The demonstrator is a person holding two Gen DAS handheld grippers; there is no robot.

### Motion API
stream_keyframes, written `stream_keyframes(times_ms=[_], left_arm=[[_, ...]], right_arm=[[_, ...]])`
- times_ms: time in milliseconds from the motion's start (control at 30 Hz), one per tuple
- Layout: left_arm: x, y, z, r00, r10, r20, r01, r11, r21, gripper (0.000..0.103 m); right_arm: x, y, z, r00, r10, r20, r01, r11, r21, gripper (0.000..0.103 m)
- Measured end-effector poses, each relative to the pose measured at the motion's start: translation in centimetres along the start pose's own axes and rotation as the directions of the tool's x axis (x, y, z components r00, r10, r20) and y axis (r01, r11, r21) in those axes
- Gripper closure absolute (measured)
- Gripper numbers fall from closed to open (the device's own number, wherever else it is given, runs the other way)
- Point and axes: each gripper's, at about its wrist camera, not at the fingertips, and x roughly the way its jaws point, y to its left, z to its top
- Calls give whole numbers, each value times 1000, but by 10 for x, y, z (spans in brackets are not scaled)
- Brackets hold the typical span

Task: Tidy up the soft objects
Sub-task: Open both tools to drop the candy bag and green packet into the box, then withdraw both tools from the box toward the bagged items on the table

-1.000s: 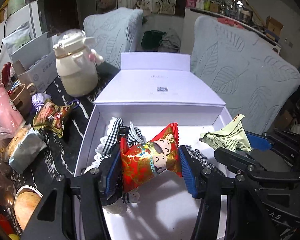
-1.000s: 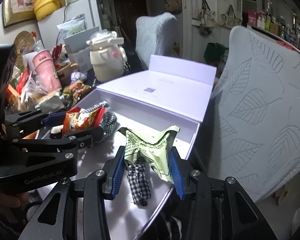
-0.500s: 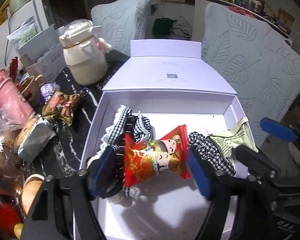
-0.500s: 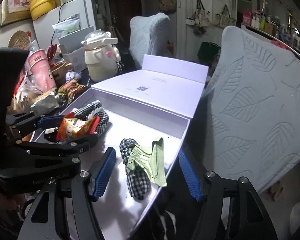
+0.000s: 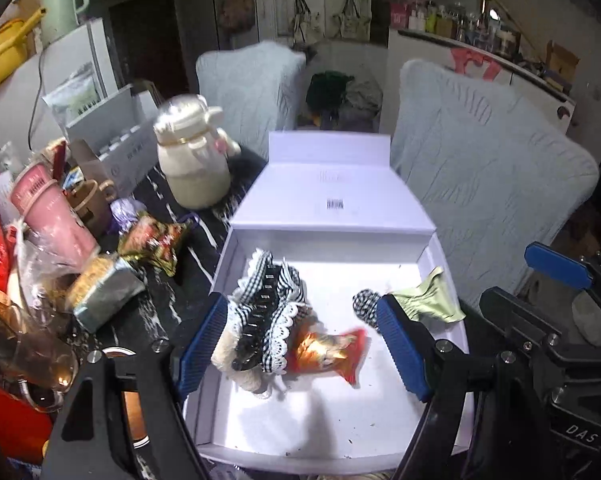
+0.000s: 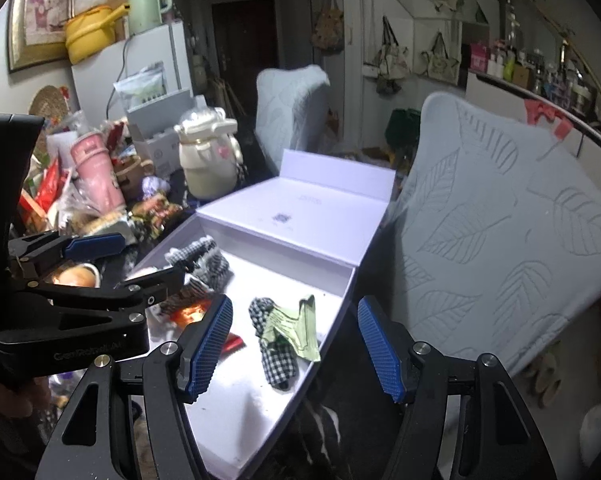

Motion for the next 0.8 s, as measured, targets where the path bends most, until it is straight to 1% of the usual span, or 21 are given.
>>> stream_keyframes(times_ms=[167, 333, 600, 700, 800], left_arm=[[-32, 5, 5, 998, 8, 57, -7, 1000, -13, 26], [-68, 10, 6, 993, 17, 119, -15, 1000, -20, 26], [-127, 14, -2, 975, 31, 219, -29, 999, -14, 26], [-149, 15, -9, 969, 36, 243, -34, 999, -10, 26], [-167, 13, -17, 963, 37, 267, -38, 999, 0, 26]], right_arm=[[-30, 5, 9, 999, 4, 52, -3, 1000, -6, 37], [-61, 15, 13, 994, -4, 107, 7, 1000, -25, 37], [-107, 36, 15, 982, 7, 191, 5, 998, -61, 37], [-124, 44, 13, 976, 18, 216, -2, 997, -71, 34], [-141, 52, 8, 970, 33, 241, -13, 996, -86, 33]])
